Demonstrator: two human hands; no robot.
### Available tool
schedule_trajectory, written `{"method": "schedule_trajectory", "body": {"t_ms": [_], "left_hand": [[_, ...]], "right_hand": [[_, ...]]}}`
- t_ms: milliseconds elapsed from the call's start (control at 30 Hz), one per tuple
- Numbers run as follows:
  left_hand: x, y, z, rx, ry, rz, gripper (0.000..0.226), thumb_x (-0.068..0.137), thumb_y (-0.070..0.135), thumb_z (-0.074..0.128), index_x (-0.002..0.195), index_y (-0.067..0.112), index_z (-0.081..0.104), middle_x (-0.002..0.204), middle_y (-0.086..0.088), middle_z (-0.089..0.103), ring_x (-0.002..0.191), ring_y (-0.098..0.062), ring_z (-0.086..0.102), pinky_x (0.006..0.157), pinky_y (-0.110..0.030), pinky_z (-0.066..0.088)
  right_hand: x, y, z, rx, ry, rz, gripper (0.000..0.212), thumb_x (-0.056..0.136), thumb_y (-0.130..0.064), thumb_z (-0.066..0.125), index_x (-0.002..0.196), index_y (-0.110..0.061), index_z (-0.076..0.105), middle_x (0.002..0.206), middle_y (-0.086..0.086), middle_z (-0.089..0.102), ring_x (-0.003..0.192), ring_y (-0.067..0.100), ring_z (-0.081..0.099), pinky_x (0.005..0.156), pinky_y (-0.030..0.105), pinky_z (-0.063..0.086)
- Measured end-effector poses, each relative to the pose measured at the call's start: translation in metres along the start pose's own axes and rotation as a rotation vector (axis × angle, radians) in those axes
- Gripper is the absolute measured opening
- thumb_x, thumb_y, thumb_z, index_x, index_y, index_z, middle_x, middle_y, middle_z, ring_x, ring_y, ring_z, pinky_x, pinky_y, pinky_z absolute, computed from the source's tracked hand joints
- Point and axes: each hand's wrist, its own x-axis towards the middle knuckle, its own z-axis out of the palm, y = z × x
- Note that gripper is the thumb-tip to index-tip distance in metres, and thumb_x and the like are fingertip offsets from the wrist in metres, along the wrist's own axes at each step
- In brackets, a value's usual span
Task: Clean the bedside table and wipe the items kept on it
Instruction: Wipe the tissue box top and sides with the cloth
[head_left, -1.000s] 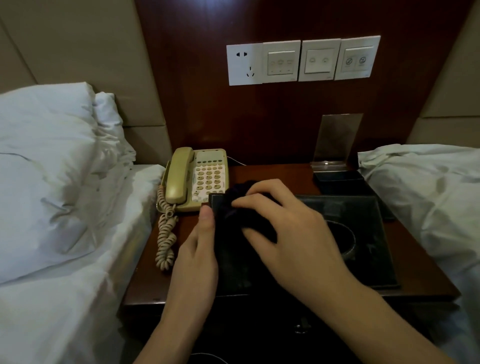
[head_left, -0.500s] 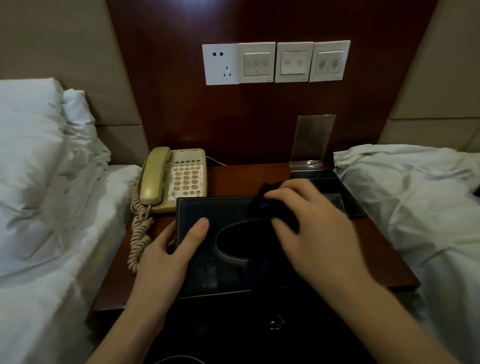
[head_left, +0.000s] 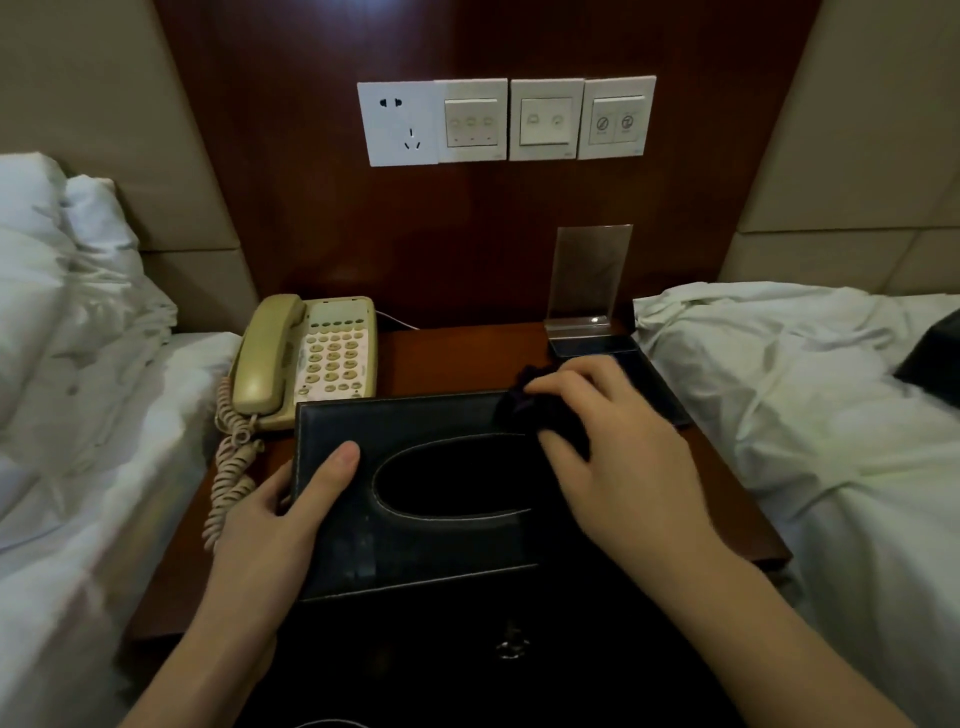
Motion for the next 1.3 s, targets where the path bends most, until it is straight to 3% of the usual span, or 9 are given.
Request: {"method": "schedule_trajectory", "body": {"t_ms": [133, 367, 500, 667, 933, 1033, 1133, 1300], "left_hand": [[-0.001, -0.002, 0.001, 0.008, 0.007, 0.02, 0.056, 0.067, 0.055, 0.074, 0.111, 0.02, 0.075, 0.087, 0.003, 0.081, 0.073, -0.014, 0.078, 0.067, -0.031, 0.055], [0.0, -0.005, 0.002, -0.041, -0.004, 0.017, 0.049, 0.069, 0.053, 0.076, 0.112, 0.029, 0.075, 0.096, 0.005, 0.081, 0.086, -0.016, 0.079, 0.078, -0.036, 0.057], [0.001, -0.002, 0.0, -0.013, 0.014, 0.049, 0.057, 0.064, 0.053, 0.076, 0.114, 0.026, 0.074, 0.093, 0.007, 0.081, 0.081, -0.012, 0.078, 0.07, -0.028, 0.056], [-0.004, -0.002, 0.002, -0.027, 0.018, 0.065, 0.042, 0.077, 0.045, 0.076, 0.114, 0.026, 0.073, 0.088, 0.014, 0.08, 0.076, -0.006, 0.077, 0.055, -0.015, 0.056], [-0.005, 0.001, 0.001, -0.008, 0.007, 0.101, 0.05, 0.071, 0.048, 0.076, 0.115, 0.025, 0.074, 0.091, 0.01, 0.081, 0.077, -0.008, 0.077, 0.053, -0.014, 0.056], [-0.004, 0.001, 0.002, 0.025, 0.009, 0.106, 0.053, 0.068, 0.052, 0.075, 0.115, 0.028, 0.074, 0.091, 0.012, 0.08, 0.078, -0.007, 0.077, 0.061, -0.021, 0.057], [-0.004, 0.003, 0.001, 0.056, 0.007, 0.125, 0.05, 0.067, 0.056, 0.074, 0.111, 0.033, 0.074, 0.09, 0.018, 0.079, 0.08, -0.005, 0.076, 0.064, -0.019, 0.055], [-0.004, 0.006, 0.004, 0.055, 0.009, 0.139, 0.05, 0.067, 0.056, 0.074, 0.112, 0.033, 0.073, 0.091, 0.017, 0.079, 0.08, -0.004, 0.076, 0.062, -0.019, 0.056]], "right_hand": [[0.008, 0.032, -0.009, 0.025, 0.098, 0.128, 0.03, 0.089, -0.023, 0.061, 0.118, -0.032, 0.059, 0.119, -0.014, 0.048, 0.103, 0.009, 0.055, 0.073, 0.023, 0.038], [-0.036, 0.021, -0.01, -0.02, 0.01, 0.091, 0.035, 0.085, -0.024, 0.064, 0.119, -0.031, 0.058, 0.121, -0.015, 0.044, 0.098, 0.006, 0.053, 0.07, 0.025, 0.049], [-0.021, 0.024, -0.007, -0.028, 0.046, 0.093, 0.035, 0.088, -0.026, 0.062, 0.121, -0.031, 0.057, 0.121, -0.013, 0.045, 0.095, 0.012, 0.057, 0.067, 0.03, 0.051], [0.01, 0.024, -0.003, 0.014, 0.091, 0.141, 0.031, 0.091, -0.022, 0.062, 0.121, -0.03, 0.057, 0.121, -0.008, 0.046, 0.102, 0.013, 0.055, 0.071, 0.024, 0.042], [-0.032, 0.017, -0.004, 0.006, 0.099, 0.177, 0.031, 0.087, -0.022, 0.065, 0.116, -0.029, 0.058, 0.118, -0.01, 0.045, 0.089, 0.013, 0.058, 0.067, 0.029, 0.05], [-0.01, 0.021, -0.003, 0.024, 0.134, 0.141, 0.031, 0.088, -0.019, 0.064, 0.117, -0.03, 0.057, 0.118, -0.01, 0.044, 0.091, 0.009, 0.052, 0.064, 0.017, 0.042], [0.002, 0.025, -0.005, 0.037, 0.129, 0.139, 0.032, 0.09, -0.019, 0.061, 0.119, -0.031, 0.057, 0.12, -0.011, 0.044, 0.095, 0.004, 0.047, 0.064, 0.007, 0.034], [-0.033, 0.017, -0.009, 0.048, 0.096, 0.152, 0.035, 0.088, -0.019, 0.064, 0.12, -0.029, 0.056, 0.121, -0.012, 0.042, 0.097, 0.008, 0.053, 0.074, 0.025, 0.047]]}}
